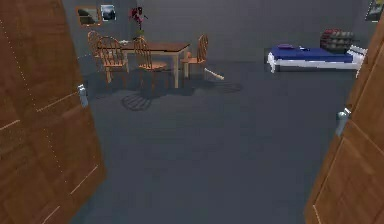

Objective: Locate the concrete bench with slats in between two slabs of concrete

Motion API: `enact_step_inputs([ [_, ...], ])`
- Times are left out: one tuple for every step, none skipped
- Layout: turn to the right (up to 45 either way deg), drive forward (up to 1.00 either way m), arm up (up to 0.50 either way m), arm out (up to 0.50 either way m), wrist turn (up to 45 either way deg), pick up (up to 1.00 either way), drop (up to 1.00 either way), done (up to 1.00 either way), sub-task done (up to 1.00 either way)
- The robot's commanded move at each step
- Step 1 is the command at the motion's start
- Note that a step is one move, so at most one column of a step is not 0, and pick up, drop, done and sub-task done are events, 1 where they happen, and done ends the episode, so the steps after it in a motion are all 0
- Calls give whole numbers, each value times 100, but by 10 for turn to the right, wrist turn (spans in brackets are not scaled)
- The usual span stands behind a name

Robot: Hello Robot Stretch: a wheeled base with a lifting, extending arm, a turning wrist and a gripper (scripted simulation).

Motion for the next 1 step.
enact_step_inputs([
  [0, 100, 0, 0, 0, 0, 0, 0, 0],
])
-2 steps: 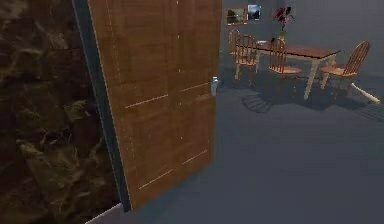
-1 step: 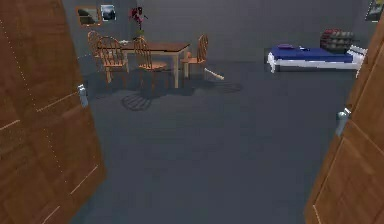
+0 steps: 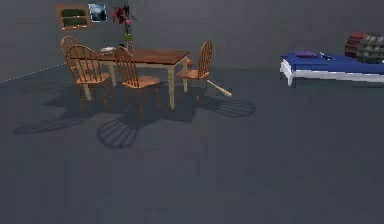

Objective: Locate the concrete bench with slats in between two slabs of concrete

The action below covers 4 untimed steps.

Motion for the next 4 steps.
enact_step_inputs([
  [0, 55, 0, 0, 0, 0, 0, 0, 0],
  [-390, 0, 0, 0, 0, 0, 0, 0, 0],
  [0, 55, 0, 0, 0, 0, 0, 0, 0],
  [-360, 0, 0, 0, 0, 0, 0, 0, 0],
])
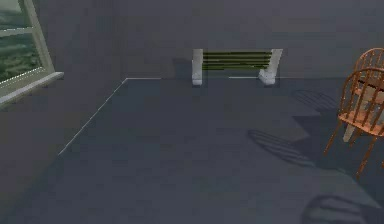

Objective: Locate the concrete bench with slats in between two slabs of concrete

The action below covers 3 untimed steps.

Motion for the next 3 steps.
enact_step_inputs([
  [0, 70, 0, 0, 0, 0, 0, 0, 0],
  [-60, 0, 0, 0, 0, 0, 0, 0, 0],
  [0, 100, 0, 0, 0, 0, 0, 0, 0],
])
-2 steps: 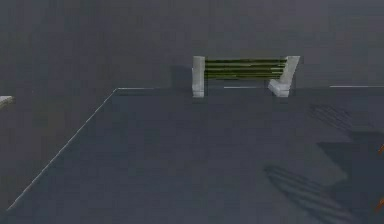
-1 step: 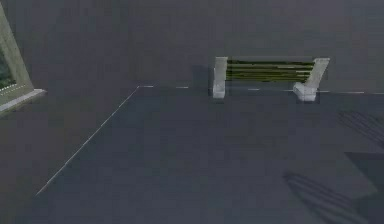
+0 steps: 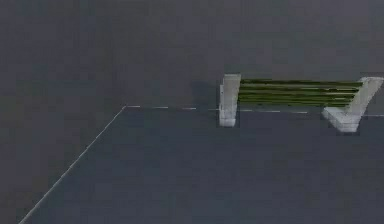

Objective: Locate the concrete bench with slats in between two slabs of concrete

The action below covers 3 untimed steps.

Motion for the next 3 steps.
enact_step_inputs([
  [0, 100, 0, 0, 0, 0, 0, 0, 0],
  [0, 60, 0, 0, 0, 0, 0, 0, 0],
  [450, 0, 0, 0, 0, 0, 0, 0, 0],
])
